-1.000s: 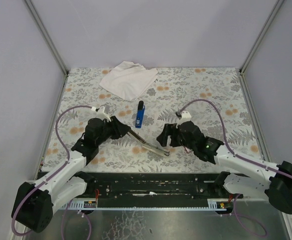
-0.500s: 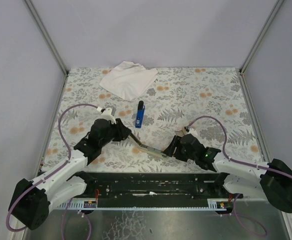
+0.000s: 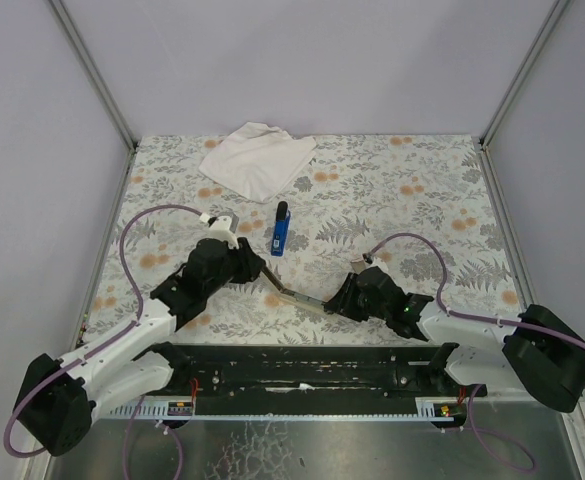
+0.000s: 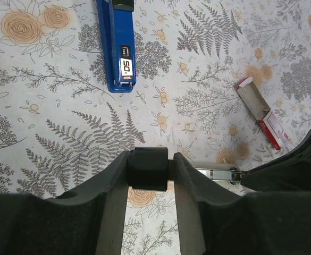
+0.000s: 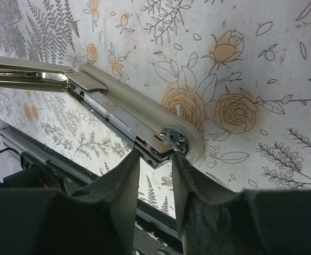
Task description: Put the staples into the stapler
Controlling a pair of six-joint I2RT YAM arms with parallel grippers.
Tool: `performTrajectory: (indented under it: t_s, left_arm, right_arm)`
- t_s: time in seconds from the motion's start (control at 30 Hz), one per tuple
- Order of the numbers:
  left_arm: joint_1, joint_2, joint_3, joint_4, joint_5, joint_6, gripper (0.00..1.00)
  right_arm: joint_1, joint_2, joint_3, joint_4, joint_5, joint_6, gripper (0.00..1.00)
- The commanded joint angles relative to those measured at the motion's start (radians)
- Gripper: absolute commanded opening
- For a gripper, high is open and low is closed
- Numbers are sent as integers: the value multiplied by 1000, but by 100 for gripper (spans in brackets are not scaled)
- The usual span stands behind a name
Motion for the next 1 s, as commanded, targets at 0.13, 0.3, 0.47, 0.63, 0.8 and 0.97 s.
performTrajectory:
  t_s: [0.13,0.3,0.47,0.63,0.8,0.97]
  left_arm:
    - [-235,22,127,-70,-246,5,20]
    - [-399,135,207,-110,-383,-30,28]
    - [-519,290,315,-195,-523,-135,37]
    - [-618,422,401,-232,-589,-179,47]
    - [-649,491,434,-240,-587,-198,53]
    - [-648,470,393,-159,-527,-132,72]
  right_arm:
    - [1,29,3,66,5,3,32]
    - [0,44,2,79,14,-15,31]
    - [1,43,2,78,25,-27,31]
    - [1,30,5,56,48,-38,31]
    - [1,12,5,34,72,-47,31]
    - [1,-4,4,19,101,-71,31]
